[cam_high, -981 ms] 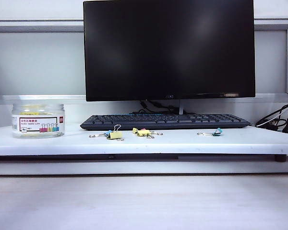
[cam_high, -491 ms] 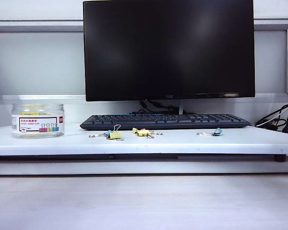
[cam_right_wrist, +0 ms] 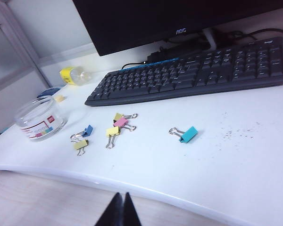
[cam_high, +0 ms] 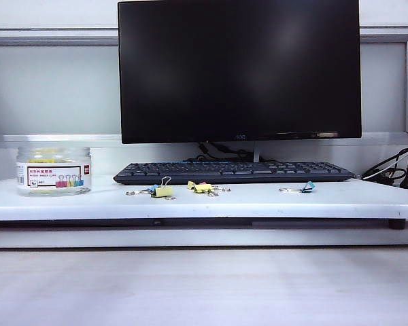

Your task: Pick up the clips with the largest number of clips of the same color on the table and place them in a round transparent plastic box.

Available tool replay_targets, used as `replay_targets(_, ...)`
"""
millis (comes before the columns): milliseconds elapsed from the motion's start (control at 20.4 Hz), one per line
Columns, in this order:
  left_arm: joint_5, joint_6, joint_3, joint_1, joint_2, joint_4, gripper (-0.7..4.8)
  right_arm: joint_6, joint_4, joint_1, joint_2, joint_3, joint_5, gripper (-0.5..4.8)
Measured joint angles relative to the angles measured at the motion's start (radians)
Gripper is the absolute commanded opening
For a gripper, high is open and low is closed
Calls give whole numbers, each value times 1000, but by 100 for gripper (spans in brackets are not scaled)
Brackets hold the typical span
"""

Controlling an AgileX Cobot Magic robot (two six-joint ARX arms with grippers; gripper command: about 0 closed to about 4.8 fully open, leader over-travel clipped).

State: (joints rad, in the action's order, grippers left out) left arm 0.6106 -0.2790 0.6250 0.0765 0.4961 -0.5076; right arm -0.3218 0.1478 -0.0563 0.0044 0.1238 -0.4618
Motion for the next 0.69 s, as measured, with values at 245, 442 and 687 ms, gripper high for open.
replay_targets(245,-7,138,88,0,150,-77,162,-23,0,0,0,0,-6,-5)
replay_targets(442,-10,222,88,0,160,-142,200,-37,0,0,0,0,-7,5)
replay_targets(687,-64,264,88,26,170,-150,238,-55,0,0,0,0,-11,68)
